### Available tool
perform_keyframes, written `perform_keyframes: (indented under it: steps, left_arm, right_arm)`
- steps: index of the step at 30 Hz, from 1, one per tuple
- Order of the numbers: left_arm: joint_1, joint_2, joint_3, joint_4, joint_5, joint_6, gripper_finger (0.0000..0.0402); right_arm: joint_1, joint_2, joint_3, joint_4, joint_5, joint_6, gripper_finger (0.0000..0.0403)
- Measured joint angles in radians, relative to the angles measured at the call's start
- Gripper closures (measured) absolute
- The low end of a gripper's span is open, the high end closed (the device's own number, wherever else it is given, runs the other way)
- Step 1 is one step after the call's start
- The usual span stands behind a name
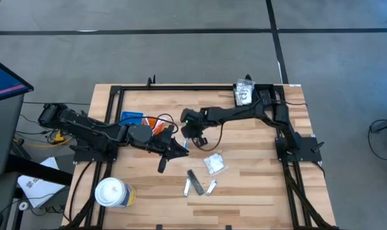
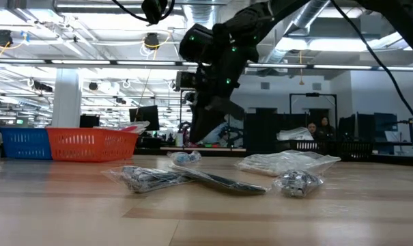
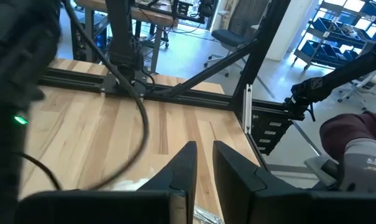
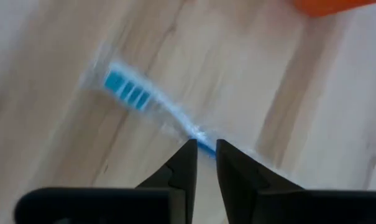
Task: Pick & Place Travel size toiletries
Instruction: Put the dark blue toothbrush into the orange bin
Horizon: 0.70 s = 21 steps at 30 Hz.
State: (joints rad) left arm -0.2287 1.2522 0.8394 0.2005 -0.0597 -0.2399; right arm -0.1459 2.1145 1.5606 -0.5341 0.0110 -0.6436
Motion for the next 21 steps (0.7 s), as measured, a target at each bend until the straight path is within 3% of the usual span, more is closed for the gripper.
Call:
perform_keyframes:
  steps: [4,8,15,21]
  left_arm:
    - [0.0,0.0,0.0,0.0,0.0,0.007,0.0355]
    - [0.0,0.0,0.0,0.0,0.003,0.008,0.0355]
    - [0.0,0.0,0.0,0.0,0.003,0.008,0.0355]
    - [0.0,0.0,0.0,0.0,0.002,0.008,0.0355]
  right_arm:
    - [0.031,0.001,-0.001,0.001,0.122,-0.078,0.0322]
    - [0.033,0.001,-0.001,0.012,0.169,-0.12,0.0287]
    - [0.031,0.001,-0.001,0.016,0.174,-0.169,0.0237]
    - [0.034,0.001,-0.001,0.015,0.174,-0.195,0.0237]
